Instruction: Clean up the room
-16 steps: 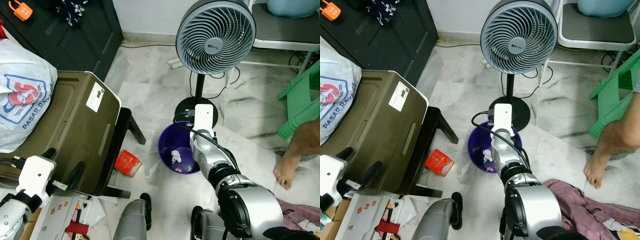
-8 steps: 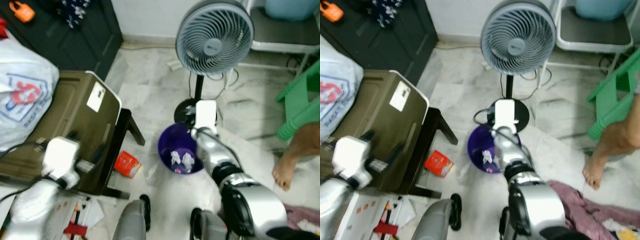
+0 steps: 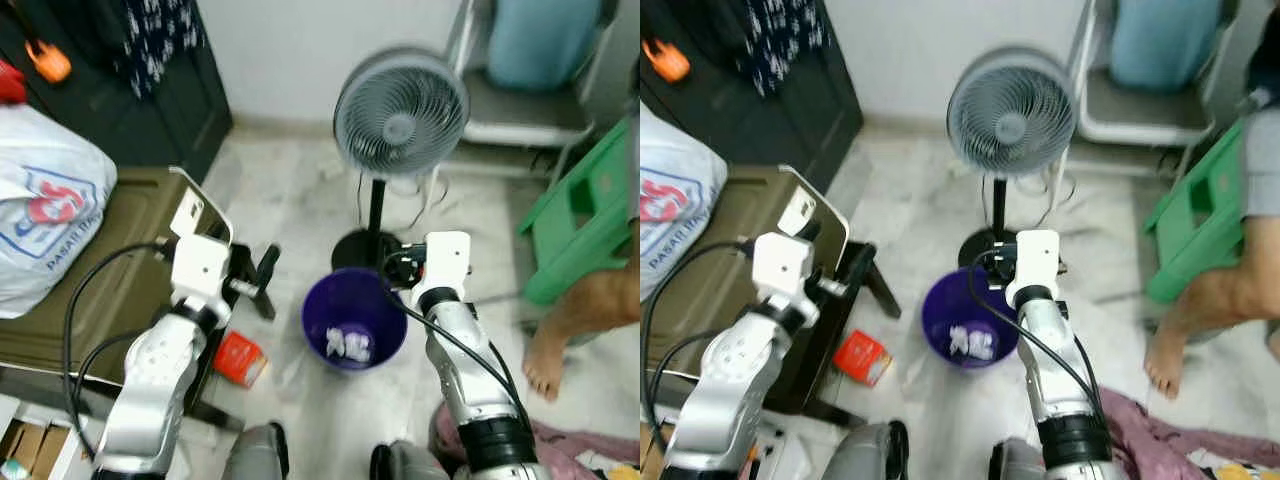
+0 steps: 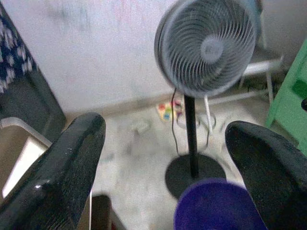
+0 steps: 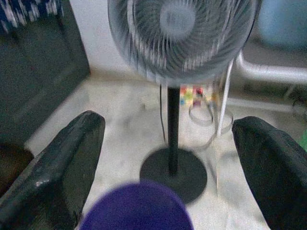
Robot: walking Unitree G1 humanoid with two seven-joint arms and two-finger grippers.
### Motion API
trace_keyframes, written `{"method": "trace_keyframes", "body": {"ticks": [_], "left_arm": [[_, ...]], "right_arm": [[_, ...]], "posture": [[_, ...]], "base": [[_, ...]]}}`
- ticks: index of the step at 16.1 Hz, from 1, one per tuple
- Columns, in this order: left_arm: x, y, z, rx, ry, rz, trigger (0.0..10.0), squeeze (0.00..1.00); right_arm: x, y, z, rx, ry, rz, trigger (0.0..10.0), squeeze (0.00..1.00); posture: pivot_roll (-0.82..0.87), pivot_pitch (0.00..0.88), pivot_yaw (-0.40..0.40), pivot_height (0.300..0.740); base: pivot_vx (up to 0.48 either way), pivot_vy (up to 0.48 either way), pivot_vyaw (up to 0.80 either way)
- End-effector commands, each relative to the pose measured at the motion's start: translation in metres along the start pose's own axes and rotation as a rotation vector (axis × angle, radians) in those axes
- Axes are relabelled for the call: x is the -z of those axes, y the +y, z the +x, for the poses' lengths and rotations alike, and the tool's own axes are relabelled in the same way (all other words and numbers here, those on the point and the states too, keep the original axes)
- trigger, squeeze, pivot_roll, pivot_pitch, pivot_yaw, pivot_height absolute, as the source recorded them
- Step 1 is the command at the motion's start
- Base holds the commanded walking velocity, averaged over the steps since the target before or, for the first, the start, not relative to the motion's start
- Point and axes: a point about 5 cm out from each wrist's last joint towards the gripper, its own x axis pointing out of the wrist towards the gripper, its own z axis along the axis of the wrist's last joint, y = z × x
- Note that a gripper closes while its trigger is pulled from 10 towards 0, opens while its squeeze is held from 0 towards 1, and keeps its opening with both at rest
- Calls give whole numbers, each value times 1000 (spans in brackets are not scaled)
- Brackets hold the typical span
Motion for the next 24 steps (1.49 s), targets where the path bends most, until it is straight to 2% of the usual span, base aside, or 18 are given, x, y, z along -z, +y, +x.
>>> {"method": "trace_keyframes", "body": {"ticks": [1, 2, 4, 6, 8, 9, 11, 14, 15, 16, 20, 24], "left_arm": [[5, 6, 0, -44, 14, 5, 10000, 0], [5, 8, 2, -70, 9, 4, 10000, 0], [11, 13, 7, -119, 11, -16, 10000, 0], [16, 13, 11, -120, 14, -23, 10000, 0], [16, 12, 14, -112, 6, -20, 10000, 0], [15, 12, 16, -120, -2, 11, 10000, 0], [15, 12, 15, -137, -4, 23, 10000, 0], [23, 16, 12, -161, 11, 17, 10000, 0], [24, 17, 14, -170, 14, -2, 10000, 0], [23, 17, 17, -171, 10, -9, 10000, 0], [23, 14, 20, -149, -1, -37, 10000, 0], [20, 12, 20, -149, -13, -27, 10000, 0]], "right_arm": [[-8, 2, -6, -8, -59, 13, 10000, 1000], [-13, -2, -13, 14, -100, 7, 10000, 1000], [-17, -10, -28, 53, -86, 20, 10000, 1000], [-20, -18, -24, 73, -89, 34, 10000, 1000], [-24, -15, -20, 54, -104, 32, 10000, 1000], [-27, -13, -16, 54, -108, 49, 10000, 1000], [-28, -15, -12, 91, -95, 118, 10000, 1000], [-21, -13, -15, 100, -65, 123, 10000, 1000], [-20, -12, -15, 71, -59, 92, 10000, 835], [-21, -10, -13, 52, -61, 79, 10000, 0], [-26, -8, -10, 44, -72, 50, 10000, 0], [-28, -2, -6, 5, -75, 48, 10000, 0]], "posture": [[60, 0, 73, 740], [50, 0, 71, 740], [26, 0, 71, 740], [17, 0, 69, 740], [21, 0, 71, 740], [29, 0, 76, 740], [45, 0, 78, 740], [43, 0, 69, 740], [39, 0, 67, 740], [31, 0, 68, 740], [25, 0, 66, 740], [35, 0, 43, 740]], "base": [[0, 0, 0], [0, 0, 0], [0, 0, 0], [0, 0, 0], [0, 0, 0], [0, 0, 0], [0, 0, 0], [0, 0, 0], [0, 0, 0], [0, 0, 800], [0, 0, 800], [0, 0, 800]]}}
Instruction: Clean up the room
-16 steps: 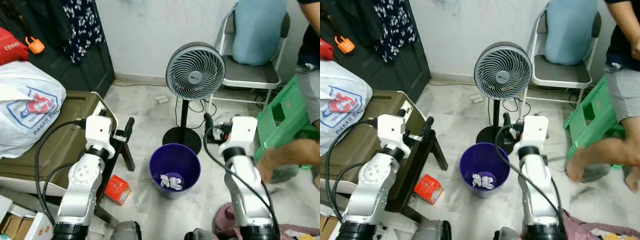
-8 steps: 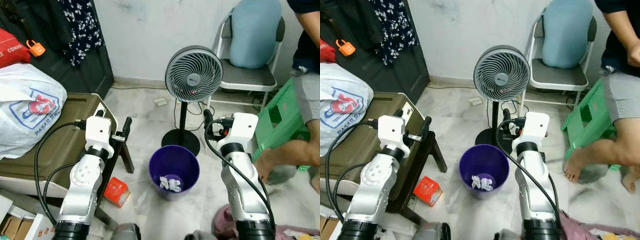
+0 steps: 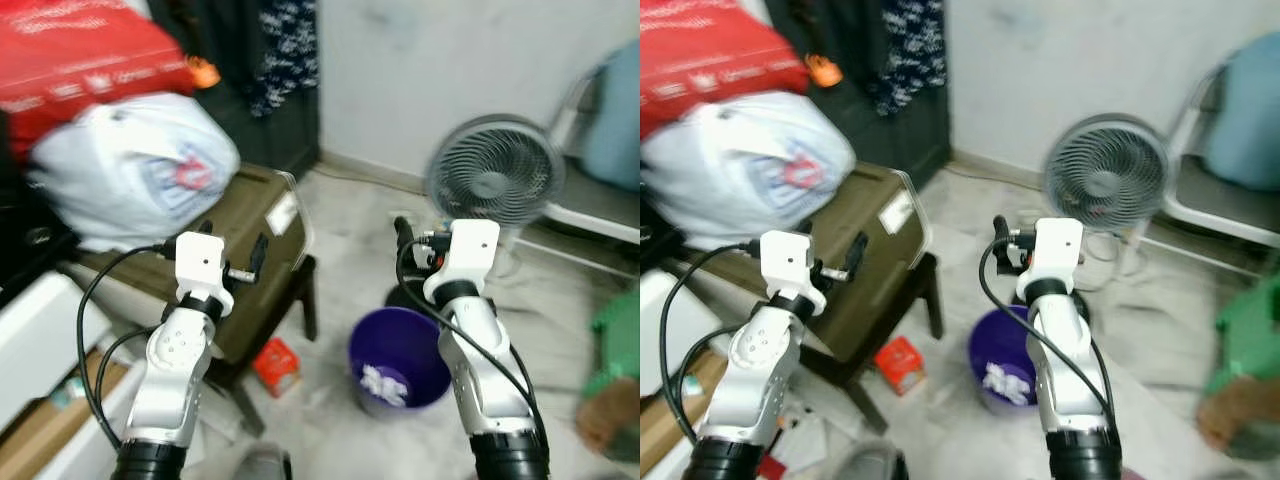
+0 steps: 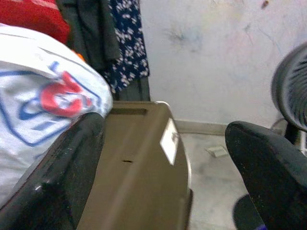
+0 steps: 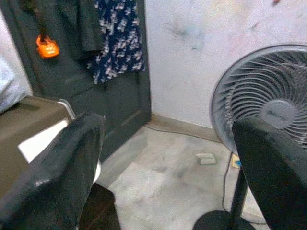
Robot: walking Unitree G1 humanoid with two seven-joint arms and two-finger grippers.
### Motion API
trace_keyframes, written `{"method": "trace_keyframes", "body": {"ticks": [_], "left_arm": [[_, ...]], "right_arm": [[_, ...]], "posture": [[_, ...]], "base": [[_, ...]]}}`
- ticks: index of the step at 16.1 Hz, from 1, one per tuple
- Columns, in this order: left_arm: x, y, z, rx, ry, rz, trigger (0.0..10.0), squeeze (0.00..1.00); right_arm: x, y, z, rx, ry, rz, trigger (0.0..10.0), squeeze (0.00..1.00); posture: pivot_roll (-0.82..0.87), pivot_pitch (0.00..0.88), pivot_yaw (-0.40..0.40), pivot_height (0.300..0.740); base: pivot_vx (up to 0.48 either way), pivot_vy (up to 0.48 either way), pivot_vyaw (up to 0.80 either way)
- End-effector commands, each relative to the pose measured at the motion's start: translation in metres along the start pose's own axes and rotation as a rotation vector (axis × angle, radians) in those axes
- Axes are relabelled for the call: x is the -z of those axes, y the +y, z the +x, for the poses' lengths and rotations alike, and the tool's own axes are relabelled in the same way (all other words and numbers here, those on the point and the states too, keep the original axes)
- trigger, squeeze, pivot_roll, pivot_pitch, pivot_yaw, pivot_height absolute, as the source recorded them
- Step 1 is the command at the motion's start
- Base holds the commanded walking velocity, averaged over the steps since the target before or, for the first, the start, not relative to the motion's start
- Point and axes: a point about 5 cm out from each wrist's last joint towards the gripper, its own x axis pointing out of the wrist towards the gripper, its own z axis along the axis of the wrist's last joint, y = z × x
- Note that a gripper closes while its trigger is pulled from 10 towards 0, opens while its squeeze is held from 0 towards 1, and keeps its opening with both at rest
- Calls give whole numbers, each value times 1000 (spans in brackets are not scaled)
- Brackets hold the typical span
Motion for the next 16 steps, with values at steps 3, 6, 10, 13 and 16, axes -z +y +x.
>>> {"method": "trace_keyframes", "body": {"ticks": [3, 6, 10, 13, 16], "left_arm": [[-1, 7, -3, -64, 7, 38, 10000, 0], [-3, 11, -10, -70, -9, 61, 10000, 0], [6, 25, -28, -151, 64, 68, 10000, 0], [11, 28, -36, -173, 94, 75, 10000, 0], [10, 26, -35, -171, 95, 72, 10000, 0]], "right_arm": [[-3, 4, 2, -28, 1, -5, 10000, 0], [-3, 0, 1, -28, 1, -11, 10000, 0], [3, -3, -3, -9, 24, 19, 10000, 0], [7, -4, -6, 8, 29, 27, 10000, 0], [5, 0, -4, 4, 23, 29, 10000, 0]], "posture": [[37, 0, 36, 740], [44, 0, 31, 740], [57, 0, 48, 740], [65, 0, 62, 740], [67, 0, 59, 740]], "base": [[0, 0, 800], [0, 0, 800], [0, 0, 800], [0, 0, 800], [0, 0, 233]]}}
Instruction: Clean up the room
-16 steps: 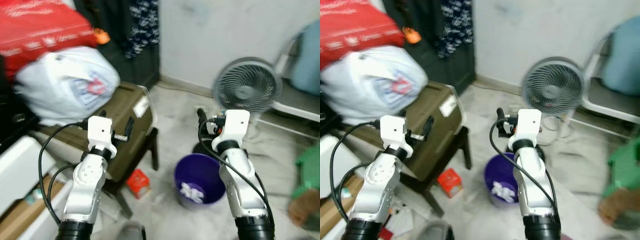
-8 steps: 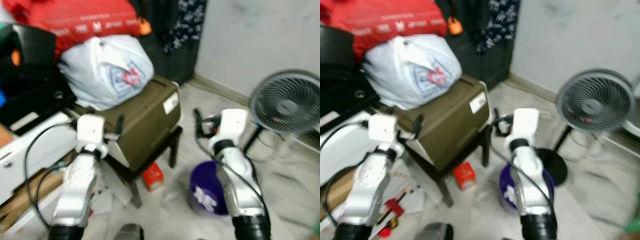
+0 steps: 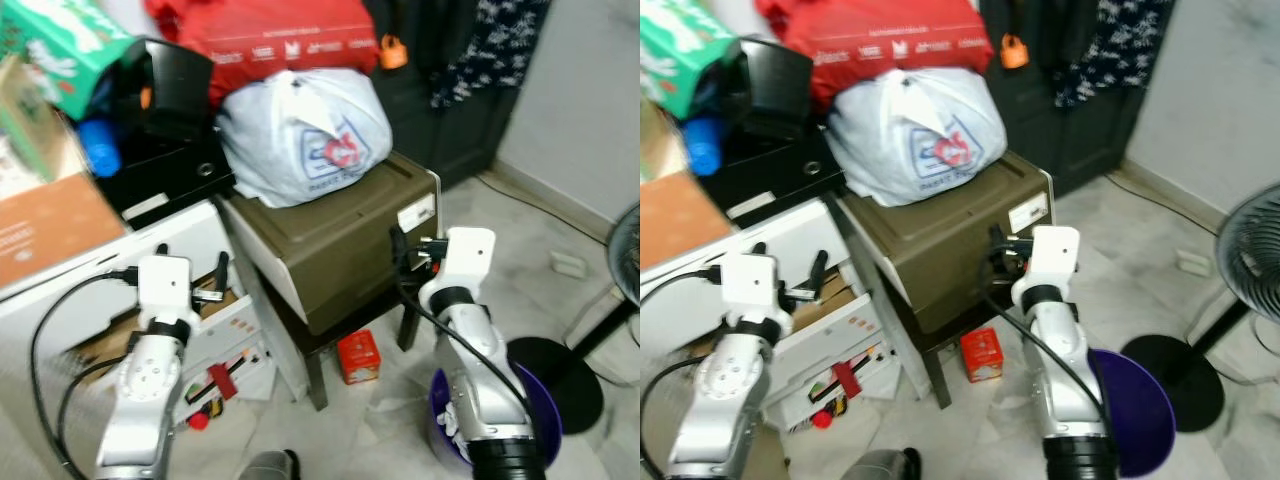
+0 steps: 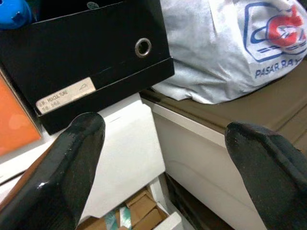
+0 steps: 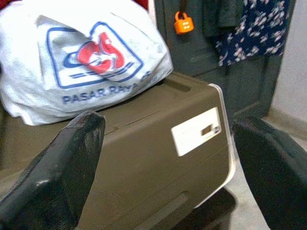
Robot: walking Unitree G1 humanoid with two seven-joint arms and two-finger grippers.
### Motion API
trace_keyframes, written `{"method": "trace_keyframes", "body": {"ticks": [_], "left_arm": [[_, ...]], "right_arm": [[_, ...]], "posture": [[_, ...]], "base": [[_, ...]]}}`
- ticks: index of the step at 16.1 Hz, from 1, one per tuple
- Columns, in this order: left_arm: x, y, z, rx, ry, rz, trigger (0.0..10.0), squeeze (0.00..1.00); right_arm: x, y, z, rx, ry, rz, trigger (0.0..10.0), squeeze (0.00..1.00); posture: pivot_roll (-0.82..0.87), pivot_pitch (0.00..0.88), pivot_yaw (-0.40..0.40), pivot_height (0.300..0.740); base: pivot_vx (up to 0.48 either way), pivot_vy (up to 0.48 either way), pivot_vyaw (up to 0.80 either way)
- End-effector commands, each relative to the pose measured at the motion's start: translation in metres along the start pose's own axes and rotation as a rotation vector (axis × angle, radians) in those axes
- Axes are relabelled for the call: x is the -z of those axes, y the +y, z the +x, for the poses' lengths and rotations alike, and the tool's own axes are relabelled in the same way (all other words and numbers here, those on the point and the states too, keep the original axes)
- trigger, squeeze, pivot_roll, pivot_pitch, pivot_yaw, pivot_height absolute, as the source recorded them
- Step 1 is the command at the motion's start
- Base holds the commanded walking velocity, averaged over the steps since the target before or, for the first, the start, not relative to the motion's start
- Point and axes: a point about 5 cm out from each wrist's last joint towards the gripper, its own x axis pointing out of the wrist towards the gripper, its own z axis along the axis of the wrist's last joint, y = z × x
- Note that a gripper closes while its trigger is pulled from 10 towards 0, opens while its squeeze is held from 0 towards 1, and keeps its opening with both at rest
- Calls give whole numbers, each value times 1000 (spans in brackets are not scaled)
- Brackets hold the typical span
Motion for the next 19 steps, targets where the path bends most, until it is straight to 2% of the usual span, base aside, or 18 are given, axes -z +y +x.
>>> {"method": "trace_keyframes", "body": {"ticks": [1, 3, 11, 13, 19], "left_arm": [[-4, 5, 1, -15, -4, 19, 10000, 0], [-6, 4, 1, -14, -6, 5, 10000, 0], [-5, 5, -4, -23, 7, -13, 10000, 0], [-4, 5, -4, -21, 14, -47, 10000, 0], [-7, 7, -1, -38, 3, -50, 10000, 0]], "right_arm": [[-3, 4, 1, -10, -10, 6, 10000, 0], [0, 6, -1, -34, 3, -24, 10000, 0], [1, 10, -2, -51, 9, -15, 10000, 0], [1, 9, -2, -51, 12, -15, 10000, 0], [0, 9, 3, -60, 16, -19, 10000, 0]], "posture": [[67, 0, 59, 740], [70, 0, 41, 740], [77, 0, 33, 740], [81, 0, 31, 740], [82, 0, 13, 740]], "base": [[0, 0, 0], [0, 0, 800], [0, 0, 800], [0, 0, 800], [0, 0, 800]]}}
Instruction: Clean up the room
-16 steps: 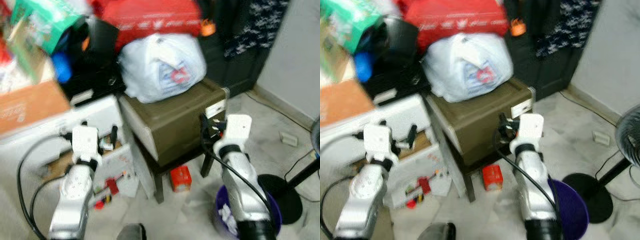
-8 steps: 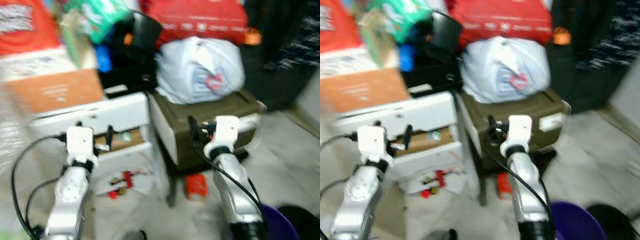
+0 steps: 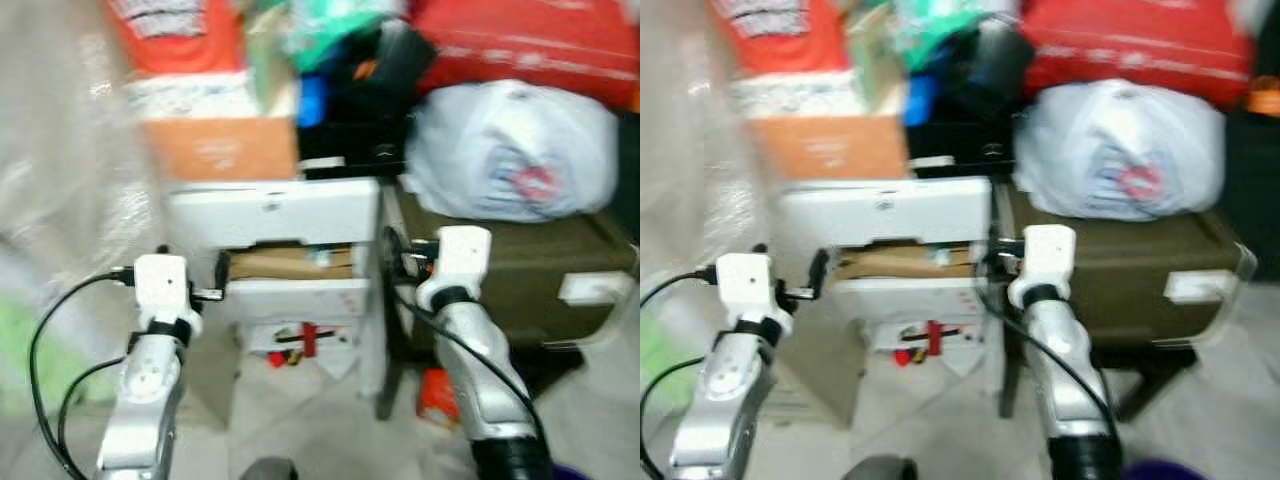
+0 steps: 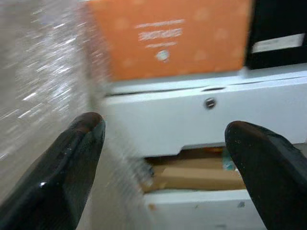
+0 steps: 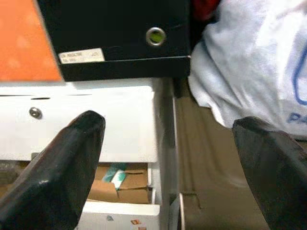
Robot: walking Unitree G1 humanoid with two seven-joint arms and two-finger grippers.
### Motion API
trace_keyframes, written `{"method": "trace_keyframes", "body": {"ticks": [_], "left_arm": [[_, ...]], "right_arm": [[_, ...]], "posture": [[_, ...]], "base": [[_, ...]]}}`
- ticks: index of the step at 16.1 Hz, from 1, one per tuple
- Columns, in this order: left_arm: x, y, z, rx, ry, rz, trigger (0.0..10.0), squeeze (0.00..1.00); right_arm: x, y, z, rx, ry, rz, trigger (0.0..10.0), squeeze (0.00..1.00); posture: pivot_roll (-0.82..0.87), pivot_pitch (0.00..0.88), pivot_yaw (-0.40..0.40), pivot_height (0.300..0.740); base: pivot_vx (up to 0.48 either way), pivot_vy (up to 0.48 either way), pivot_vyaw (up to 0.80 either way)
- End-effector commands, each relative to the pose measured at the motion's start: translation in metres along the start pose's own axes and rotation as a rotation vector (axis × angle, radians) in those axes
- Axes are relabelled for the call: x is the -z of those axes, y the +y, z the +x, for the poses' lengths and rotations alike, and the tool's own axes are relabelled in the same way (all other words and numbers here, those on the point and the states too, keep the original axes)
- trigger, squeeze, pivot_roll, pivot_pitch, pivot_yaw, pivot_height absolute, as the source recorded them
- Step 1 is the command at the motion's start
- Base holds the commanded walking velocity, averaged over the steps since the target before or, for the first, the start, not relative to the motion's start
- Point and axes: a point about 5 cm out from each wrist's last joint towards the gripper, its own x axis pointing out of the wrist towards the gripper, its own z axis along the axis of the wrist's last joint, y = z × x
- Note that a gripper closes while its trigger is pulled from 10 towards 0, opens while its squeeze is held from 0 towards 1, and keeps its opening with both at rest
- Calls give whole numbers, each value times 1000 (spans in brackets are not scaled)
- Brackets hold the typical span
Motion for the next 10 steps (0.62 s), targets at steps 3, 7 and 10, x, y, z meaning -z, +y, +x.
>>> {"method": "trace_keyframes", "body": {"ticks": [3, 7, 10], "left_arm": [[-2, 5, -4, -21, -5, -7, 10000, 0], [15, 11, -18, -30, 33, -1, 10000, 0], [36, 16, -27, -25, 79, 20, 10000, 0]], "right_arm": [[-1, 3, 0, -24, 7, -3, 10000, 0], [17, -23, -27, 82, 68, -22, 10000, 0], [32, -44, -46, 137, 109, -71, 10000, 0]], "posture": [[84, 0, -4, 740], [83, 0, 1, 740], [51, 0, 21, 740]], "base": [[0, 0, 731], [0, 0, 0], [0, 0, 0]]}}
